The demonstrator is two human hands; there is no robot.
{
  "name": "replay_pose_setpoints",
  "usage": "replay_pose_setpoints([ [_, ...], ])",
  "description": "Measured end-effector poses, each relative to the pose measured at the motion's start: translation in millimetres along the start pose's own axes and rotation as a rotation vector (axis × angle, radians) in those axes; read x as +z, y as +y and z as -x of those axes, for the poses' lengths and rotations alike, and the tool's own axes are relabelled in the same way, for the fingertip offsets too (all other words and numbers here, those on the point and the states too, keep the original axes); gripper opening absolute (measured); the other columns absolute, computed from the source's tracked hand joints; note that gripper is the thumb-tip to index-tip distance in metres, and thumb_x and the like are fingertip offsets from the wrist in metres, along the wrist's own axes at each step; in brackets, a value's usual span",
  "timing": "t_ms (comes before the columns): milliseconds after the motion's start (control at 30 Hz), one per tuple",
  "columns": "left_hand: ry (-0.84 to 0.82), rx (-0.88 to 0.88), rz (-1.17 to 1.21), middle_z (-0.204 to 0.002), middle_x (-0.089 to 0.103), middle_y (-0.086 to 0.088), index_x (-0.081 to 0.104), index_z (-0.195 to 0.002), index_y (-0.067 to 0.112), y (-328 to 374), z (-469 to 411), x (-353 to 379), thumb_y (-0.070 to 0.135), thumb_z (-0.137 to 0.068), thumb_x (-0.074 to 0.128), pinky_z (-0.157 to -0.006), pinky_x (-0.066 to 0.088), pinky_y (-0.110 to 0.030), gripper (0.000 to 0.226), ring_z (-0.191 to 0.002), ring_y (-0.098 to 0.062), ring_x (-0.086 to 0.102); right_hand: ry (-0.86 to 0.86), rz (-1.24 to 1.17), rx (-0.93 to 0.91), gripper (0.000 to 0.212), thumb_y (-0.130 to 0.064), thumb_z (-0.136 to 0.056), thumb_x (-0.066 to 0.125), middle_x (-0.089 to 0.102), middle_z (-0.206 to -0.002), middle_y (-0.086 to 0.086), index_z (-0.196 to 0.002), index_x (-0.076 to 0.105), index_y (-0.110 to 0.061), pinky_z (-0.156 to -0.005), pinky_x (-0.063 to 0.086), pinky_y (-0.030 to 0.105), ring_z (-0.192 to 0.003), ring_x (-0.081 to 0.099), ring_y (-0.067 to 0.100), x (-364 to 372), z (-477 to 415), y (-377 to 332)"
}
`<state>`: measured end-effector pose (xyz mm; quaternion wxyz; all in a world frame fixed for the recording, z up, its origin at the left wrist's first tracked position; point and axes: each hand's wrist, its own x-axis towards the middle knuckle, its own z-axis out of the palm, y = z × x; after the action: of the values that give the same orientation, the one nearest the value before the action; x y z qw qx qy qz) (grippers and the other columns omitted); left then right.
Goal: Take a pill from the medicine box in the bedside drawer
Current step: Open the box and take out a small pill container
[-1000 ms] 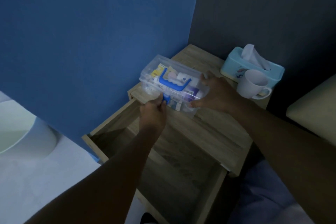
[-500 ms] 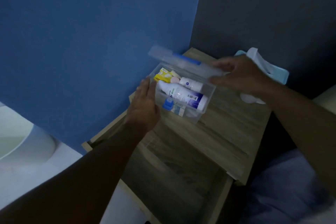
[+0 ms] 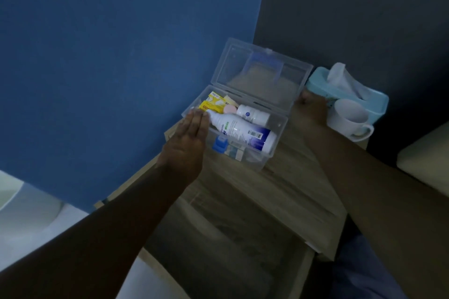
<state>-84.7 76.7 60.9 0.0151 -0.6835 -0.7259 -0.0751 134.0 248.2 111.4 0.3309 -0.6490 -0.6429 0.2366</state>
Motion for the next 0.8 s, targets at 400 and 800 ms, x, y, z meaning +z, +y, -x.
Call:
replay_pose_setpoints([
  [400, -0.075, -0.019, -0.008, -0.165, -0.006, -0.015, -0.008, -0.155, 0.005, 0.5, -4.0, -3.3, 0.004, -0.089, 0.04, -0.124, 0.015, -0.04, 0.082, -0.153, -0.029, -0.007, -0.048, -0.061, -0.298, 0.034, -0.005, -0.087, 0.056, 0.069, -0.118, 0.008, -0.118, 0.069, -0.011, -0.075, 0.038, 0.011, -0.101, 0.064, 0.016, 15.3, 24.4, -62.2],
  [800, -0.013, -0.008, 0.014, -0.165, -0.004, -0.018, -0.008, -0.155, 0.002, -2.2, -3.3, 6.7, 0.009, -0.083, 0.027, -0.125, 0.014, -0.039, 0.08, -0.153, -0.031, -0.007, -0.43, 0.534, -0.482, 0.053, -0.046, -0.06, 0.086, 0.066, -0.11, 0.013, -0.09, 0.054, -0.016, -0.072, 0.043, 0.027, -0.102, 0.063, 0.028, 75.6, 7.7, -88.4],
])
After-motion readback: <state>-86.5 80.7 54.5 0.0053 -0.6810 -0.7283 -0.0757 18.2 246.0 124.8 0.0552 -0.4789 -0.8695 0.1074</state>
